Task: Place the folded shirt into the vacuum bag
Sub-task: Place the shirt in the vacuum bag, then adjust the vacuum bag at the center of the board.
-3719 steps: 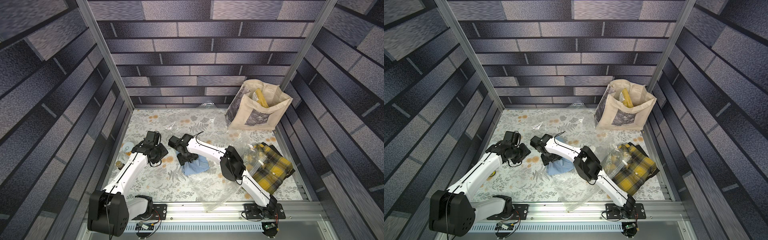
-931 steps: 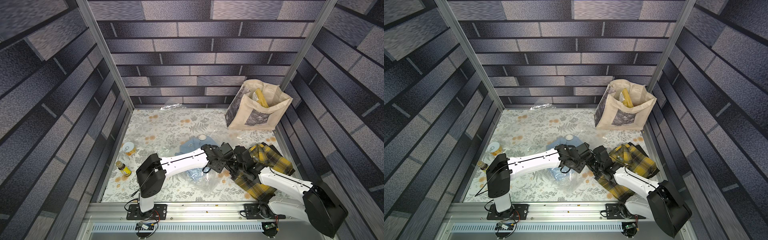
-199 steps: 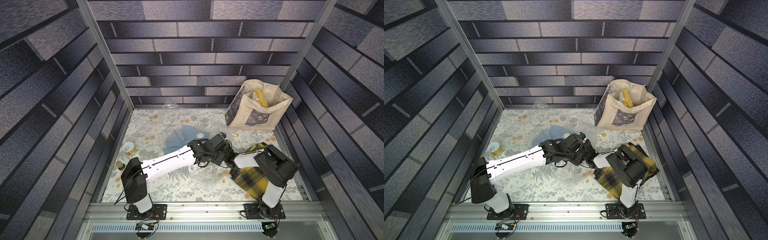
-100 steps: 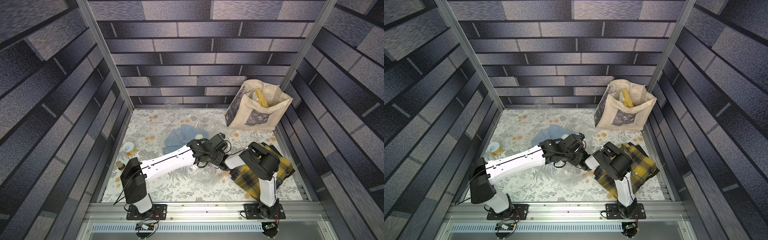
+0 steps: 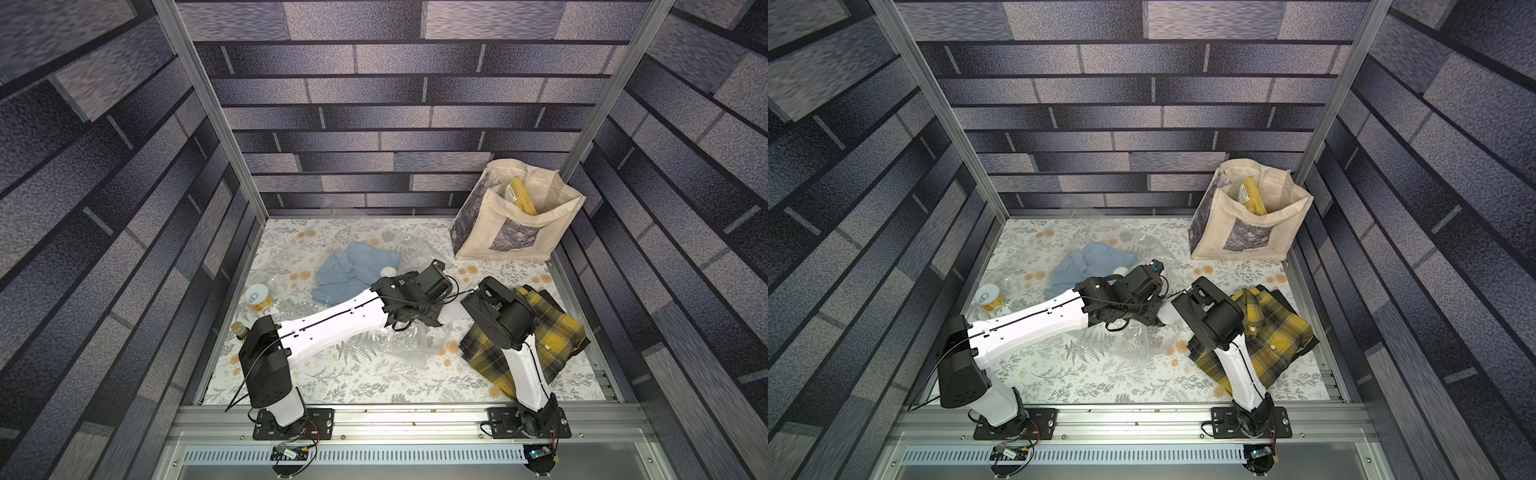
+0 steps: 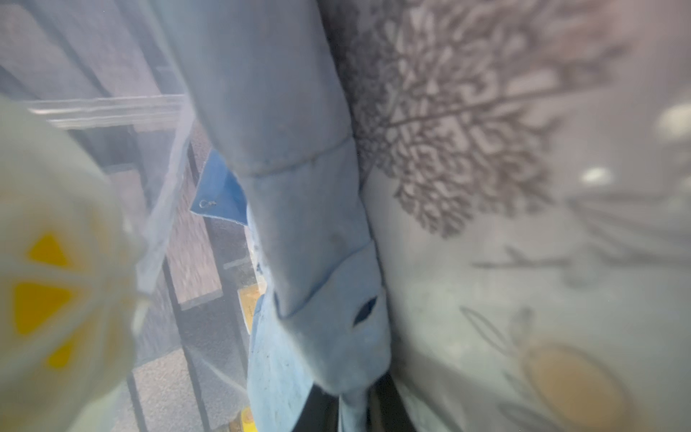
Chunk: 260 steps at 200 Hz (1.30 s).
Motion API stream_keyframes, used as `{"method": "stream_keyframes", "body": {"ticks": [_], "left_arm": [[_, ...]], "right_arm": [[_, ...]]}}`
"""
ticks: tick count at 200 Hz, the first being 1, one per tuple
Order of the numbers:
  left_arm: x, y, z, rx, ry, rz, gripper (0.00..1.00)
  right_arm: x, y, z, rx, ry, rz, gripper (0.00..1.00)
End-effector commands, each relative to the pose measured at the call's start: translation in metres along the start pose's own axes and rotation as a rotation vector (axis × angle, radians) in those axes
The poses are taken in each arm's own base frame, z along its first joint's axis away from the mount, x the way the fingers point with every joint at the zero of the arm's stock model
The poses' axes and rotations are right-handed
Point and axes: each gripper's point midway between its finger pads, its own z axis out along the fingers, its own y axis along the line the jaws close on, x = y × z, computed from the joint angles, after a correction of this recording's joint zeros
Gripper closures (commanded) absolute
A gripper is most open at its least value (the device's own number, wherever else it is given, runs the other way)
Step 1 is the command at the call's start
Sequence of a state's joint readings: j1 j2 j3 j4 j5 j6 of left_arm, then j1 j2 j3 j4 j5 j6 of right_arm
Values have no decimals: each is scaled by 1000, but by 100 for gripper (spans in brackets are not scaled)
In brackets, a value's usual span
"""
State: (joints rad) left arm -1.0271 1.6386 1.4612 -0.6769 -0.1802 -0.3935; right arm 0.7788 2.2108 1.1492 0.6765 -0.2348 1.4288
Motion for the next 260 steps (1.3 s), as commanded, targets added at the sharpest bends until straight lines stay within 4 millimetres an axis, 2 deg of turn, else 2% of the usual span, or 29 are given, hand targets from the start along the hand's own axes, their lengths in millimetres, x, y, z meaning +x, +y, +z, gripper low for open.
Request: {"method": "stream_keyframes", "body": {"ticks": [1, 17, 29, 31, 37, 46, 48, 51, 67, 100, 120, 149, 167, 186, 208, 211, 223, 244, 260], "left_arm": [[-1, -26, -14, 120, -5, 11, 100], [1, -4, -12, 70, 4, -44, 100], [2, 13, -11, 52, 0, -98, 100], [2, 16, -12, 50, -2, -108, 100], [2, 23, -12, 45, -5, -132, 100], [2, 34, -11, 36, -8, -164, 100], [1, 35, -11, 38, -9, -167, 100], [0, 37, -12, 39, -11, -174, 100], [-3, 46, -12, 31, -28, -188, 100], [-9, 54, -9, 13, -49, -182, 100], [-3, 59, 0, -13, -35, -170, 100], [13, 53, 16, 20, -5, -166, 100], [22, 34, 27, 83, 27, -155, 100], [37, -1, 37, 167, 78, -95, 97], [63, -37, 46, 223, 162, -11, 90], [67, -39, 47, 228, 177, -9, 89], [82, -46, 50, 248, 229, -5, 84], [97, -38, 44, 270, 270, -49, 74], [92, -19, 27, 291, 248, -126, 58]], "right_arm": [[10, 1, 10, -10, 63, -10, 70], [11, 1, -8, 2, 52, -35, 55], [14, 7, -24, 9, 51, -71, 48], [15, -2, -28, 31, 52, -67, 47], [17, -6, -36, 44, 50, -75, 45], [20, -13, -46, 61, 49, -77, 44], [20, -3, -52, 41, 46, -86, 44], [22, -1, -57, 39, 45, -88, 43], [26, -11, -76, 58, 34, -86, 43], [32, -25, -123, 126, -8, -129, 42], [31, -33, -160, 214, -38, -170, 42], [16, -43, -222, 374, -95, -223, 42], [0, -29, -262, 468, -156, -310, 42], [-18, -3, -292, 495, -198, -375, 41], [-42, 23, -313, 590, -223, -493, 40], [-48, 36, -316, 584, -241, -517, 40], [-61, 51, -317, 626, -234, -570, 39], [-86, 62, -303, 641, -191, -585, 38], [-101, 66, -281, 657, -149, -596, 38]]}}
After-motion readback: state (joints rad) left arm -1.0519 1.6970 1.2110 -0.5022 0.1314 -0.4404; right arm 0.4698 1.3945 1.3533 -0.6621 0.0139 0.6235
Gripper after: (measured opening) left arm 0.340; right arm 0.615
